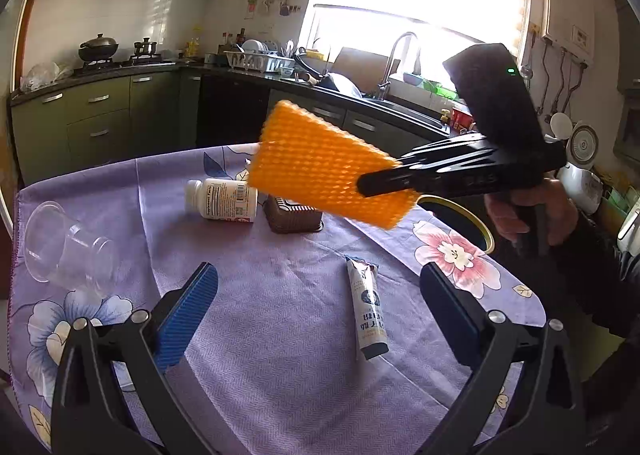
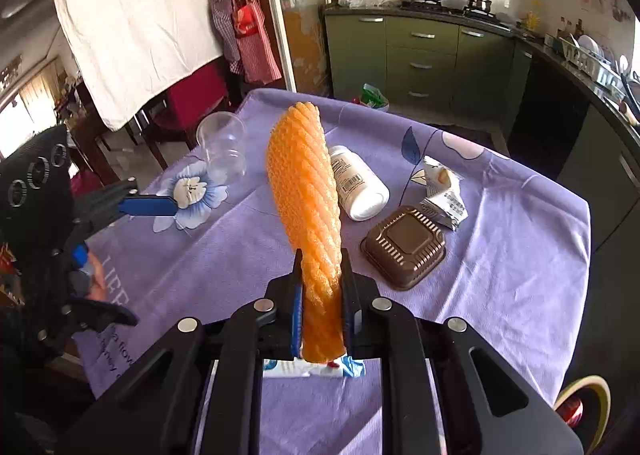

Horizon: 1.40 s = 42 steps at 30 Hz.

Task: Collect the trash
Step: 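Carry the orange foam sleeve with the right gripper over the bin and release, then reach the left gripper to the white protein powder tube and grasp it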

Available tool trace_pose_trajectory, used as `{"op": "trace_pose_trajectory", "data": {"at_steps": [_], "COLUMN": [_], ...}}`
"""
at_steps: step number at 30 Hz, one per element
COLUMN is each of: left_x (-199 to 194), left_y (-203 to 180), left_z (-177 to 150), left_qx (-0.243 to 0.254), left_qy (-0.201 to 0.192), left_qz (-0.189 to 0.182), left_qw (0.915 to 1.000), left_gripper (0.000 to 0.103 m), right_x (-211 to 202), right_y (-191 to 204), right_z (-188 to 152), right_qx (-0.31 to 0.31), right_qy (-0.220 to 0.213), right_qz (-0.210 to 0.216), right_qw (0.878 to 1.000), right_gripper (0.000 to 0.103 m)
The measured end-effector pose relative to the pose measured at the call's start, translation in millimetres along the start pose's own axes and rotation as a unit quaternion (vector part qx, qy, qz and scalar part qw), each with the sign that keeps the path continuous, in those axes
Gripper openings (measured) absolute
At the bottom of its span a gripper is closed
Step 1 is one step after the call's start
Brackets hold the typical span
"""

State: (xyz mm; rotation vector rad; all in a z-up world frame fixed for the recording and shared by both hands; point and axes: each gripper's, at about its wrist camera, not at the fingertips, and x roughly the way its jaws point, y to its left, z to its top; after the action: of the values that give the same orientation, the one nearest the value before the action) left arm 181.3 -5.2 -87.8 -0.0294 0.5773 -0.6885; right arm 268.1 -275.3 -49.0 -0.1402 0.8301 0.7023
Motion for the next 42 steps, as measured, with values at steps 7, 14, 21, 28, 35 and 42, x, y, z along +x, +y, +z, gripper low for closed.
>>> {"op": "trace_pose_trajectory", "data": {"at_steps": [7, 14, 21, 28, 35, 42], "left_x": [3.5, 11.0, 15.8, 18.9, 30.2, 57.4], "left_y": [-4.7, -8.9, -9.5, -12.1, -21.5, -48.9], "left_z": [-2.5, -5.3, -7.5, -9.1, -13.1, -11.6], "left_qx": [0.008, 0.016, 0.017, 0.021, 0.028, 0.058], "left_qy": [0.007, 0.021, 0.031, 0.038, 0.060, 0.122], "left_qz": [-0.002, 0.001, 0.001, -0.002, -0.022, -0.034], "left_qw": [0.9999, 0.9997, 0.9994, 0.9991, 0.9975, 0.9903], "left_gripper": [0.096, 0.096, 0.096, 0.096, 0.096, 0.096], "right_x": [-86.3, -128.3, -111.8, -114.0, -132.7, -139.6], "right_y": [-74.3, -193.2, -268.6, -269.6, -205.9, -148.4], "right_z": [-66.9, -158.0, -212.2, -216.4, -212.5, -210.9], "right_qx": [0.132, 0.290, 0.374, 0.370, 0.354, 0.336], "right_qy": [-0.005, 0.048, 0.086, 0.066, 0.009, -0.020], "right_qz": [-0.120, -0.266, -0.297, -0.334, -0.330, -0.311], "right_qw": [0.984, 0.918, 0.874, 0.864, 0.875, 0.889], "right_gripper": [0.016, 0.016, 0.019, 0.051, 0.055, 0.059]}}
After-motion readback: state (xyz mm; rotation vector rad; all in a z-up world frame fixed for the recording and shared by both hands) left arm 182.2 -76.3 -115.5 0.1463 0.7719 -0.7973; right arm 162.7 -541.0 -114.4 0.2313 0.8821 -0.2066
